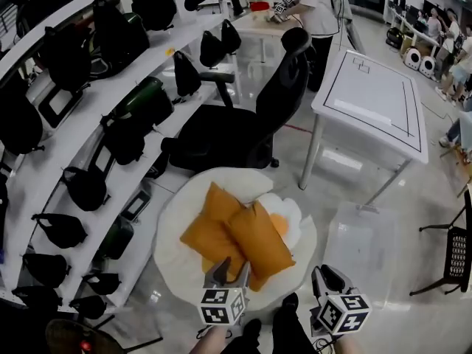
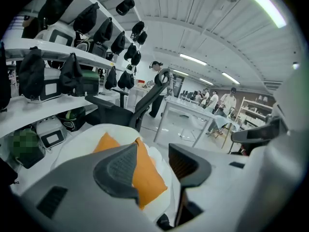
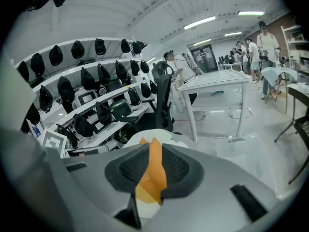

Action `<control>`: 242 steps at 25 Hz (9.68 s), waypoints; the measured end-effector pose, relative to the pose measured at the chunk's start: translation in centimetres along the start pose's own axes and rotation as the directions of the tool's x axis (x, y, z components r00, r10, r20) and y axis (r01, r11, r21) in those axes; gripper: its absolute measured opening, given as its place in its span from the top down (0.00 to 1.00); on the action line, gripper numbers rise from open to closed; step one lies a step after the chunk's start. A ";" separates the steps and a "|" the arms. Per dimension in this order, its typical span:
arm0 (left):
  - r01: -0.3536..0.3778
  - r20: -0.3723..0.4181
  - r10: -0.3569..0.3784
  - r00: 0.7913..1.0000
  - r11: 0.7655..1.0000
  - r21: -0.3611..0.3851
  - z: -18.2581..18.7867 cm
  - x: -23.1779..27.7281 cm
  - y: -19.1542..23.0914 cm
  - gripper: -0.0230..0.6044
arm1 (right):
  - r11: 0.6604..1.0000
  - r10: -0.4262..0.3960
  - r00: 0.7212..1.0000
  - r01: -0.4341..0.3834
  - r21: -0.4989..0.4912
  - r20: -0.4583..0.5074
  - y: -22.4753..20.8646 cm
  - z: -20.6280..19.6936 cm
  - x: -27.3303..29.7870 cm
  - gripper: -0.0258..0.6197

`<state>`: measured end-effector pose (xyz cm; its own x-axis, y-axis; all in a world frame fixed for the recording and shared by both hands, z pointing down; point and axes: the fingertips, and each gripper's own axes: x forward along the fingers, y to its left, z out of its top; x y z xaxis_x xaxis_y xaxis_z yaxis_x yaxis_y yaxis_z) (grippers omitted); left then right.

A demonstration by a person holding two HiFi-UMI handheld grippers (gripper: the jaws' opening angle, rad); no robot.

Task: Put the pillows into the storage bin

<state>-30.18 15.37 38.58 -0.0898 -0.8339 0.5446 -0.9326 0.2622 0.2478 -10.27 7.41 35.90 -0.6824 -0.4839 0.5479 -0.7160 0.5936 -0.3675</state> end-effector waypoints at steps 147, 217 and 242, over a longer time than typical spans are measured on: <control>0.559 -0.494 -0.300 0.816 0.626 0.543 -21.8 19.4 -49.1 0.74 | 0.618 -0.549 0.832 0.473 0.628 -0.087 -34.0 -20.8 -26.0 0.88; -0.166 -0.515 0.086 0.853 0.980 -0.112 -29.0 35.6 11.7 0.75 | 0.993 0.114 0.857 -0.109 0.038 -0.503 -12.2 -21.9 29.2 0.89; 0.002 -0.419 0.002 0.908 1.000 0.009 -16.6 23.2 -3.3 0.93 | 0.994 0.036 0.934 0.005 0.113 -0.357 -11.9 -14.7 13.6 0.90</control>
<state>-23.40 3.23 63.71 0.0634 -0.5528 0.8309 -0.9361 0.2557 0.2416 -8.85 3.17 58.77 -0.6104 -0.2010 0.7662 -0.7314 0.5146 -0.4476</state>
